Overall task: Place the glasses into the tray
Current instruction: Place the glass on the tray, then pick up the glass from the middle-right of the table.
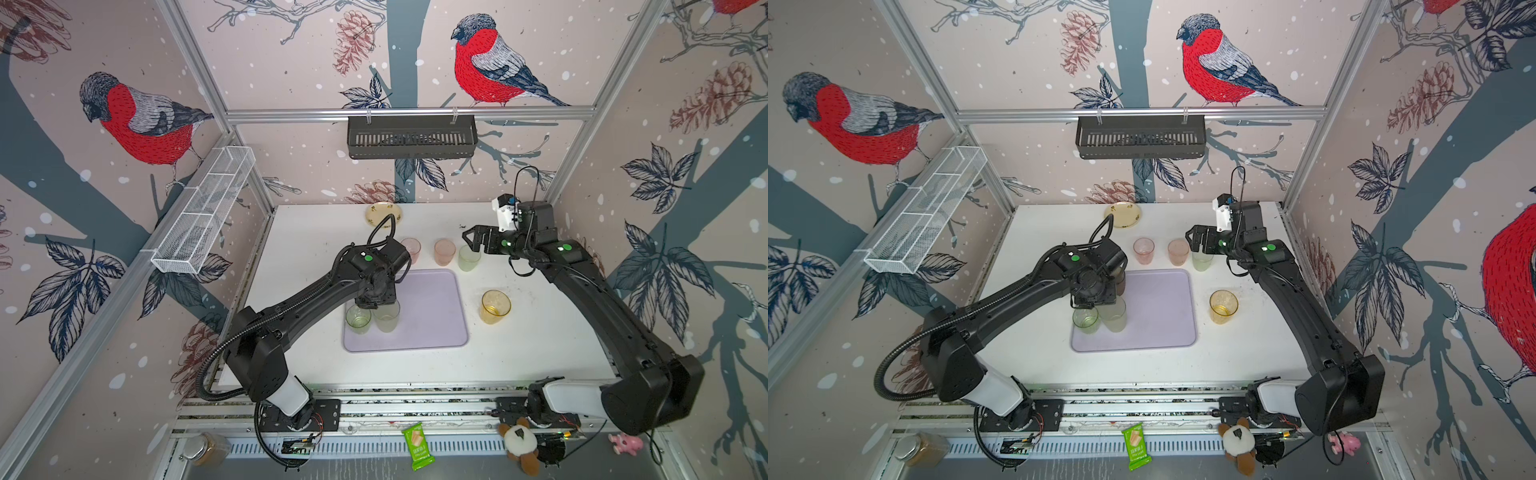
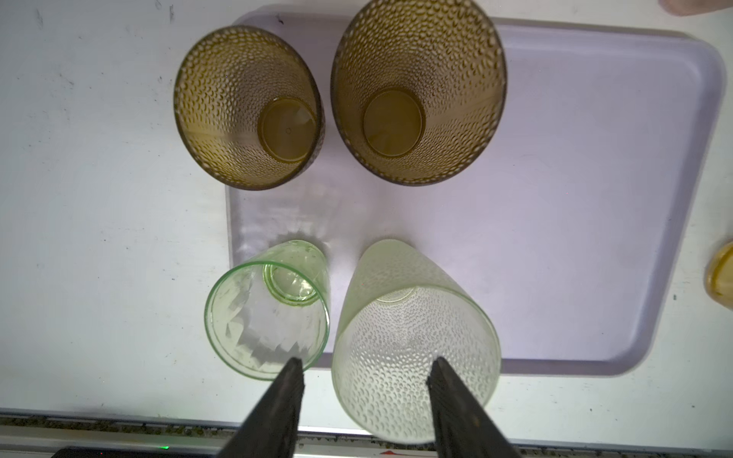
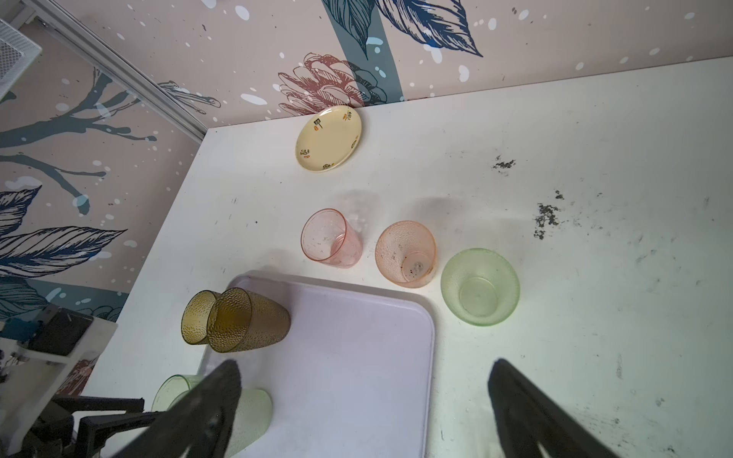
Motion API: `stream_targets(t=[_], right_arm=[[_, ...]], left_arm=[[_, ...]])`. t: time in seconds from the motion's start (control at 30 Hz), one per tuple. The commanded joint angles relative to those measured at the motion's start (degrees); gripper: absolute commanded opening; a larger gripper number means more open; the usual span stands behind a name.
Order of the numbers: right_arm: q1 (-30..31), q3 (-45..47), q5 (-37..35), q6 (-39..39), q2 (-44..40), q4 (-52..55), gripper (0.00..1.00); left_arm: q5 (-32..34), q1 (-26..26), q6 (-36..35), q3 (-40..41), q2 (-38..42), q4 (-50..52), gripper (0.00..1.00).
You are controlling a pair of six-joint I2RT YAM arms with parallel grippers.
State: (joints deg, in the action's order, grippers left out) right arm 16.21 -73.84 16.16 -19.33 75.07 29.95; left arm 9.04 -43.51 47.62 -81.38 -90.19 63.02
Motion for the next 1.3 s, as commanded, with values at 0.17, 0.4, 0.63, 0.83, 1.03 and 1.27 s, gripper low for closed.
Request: stream_targets(t=[0.17,0.4,0.63,0.83,1.03,1.27], right_arm=[[0.20,-4.09,-3.96,0.28,1.12,7.46,0.98],[0.56,-2.12,-7.63,-3.51,-0.09,12.26,0.98],[1.54,0.47,-13.19,-9.52,-1.68,18.59,0.98],[0.84,3.11,-15.65,-15.33,-3.00,24.92,0.98],[-2.51,7.92,-12.70,-17.34,-5.77,25.10,0.98],[-10.17,13.31,-10.12,-12.76,-6.14,26.13,0.99]], left_arm=[[-1.08,-0.08,-1.13,-9.21,-1.54,5.25,0.74],[-5.22,0.17,-6.31,-12.94,-3.32,-0.33,0.90],[-8.89,1.43,-12.05,-10.27,-0.71,-6.37,0.96],[-11.85,6.42,-17.34,0.86,6.92,-15.93,0.96],[-10.62,6.77,-24.22,6.41,13.24,-21.36,0.97],[-13.32,6.89,-25.98,6.15,11.99,-24.71,0.97]])
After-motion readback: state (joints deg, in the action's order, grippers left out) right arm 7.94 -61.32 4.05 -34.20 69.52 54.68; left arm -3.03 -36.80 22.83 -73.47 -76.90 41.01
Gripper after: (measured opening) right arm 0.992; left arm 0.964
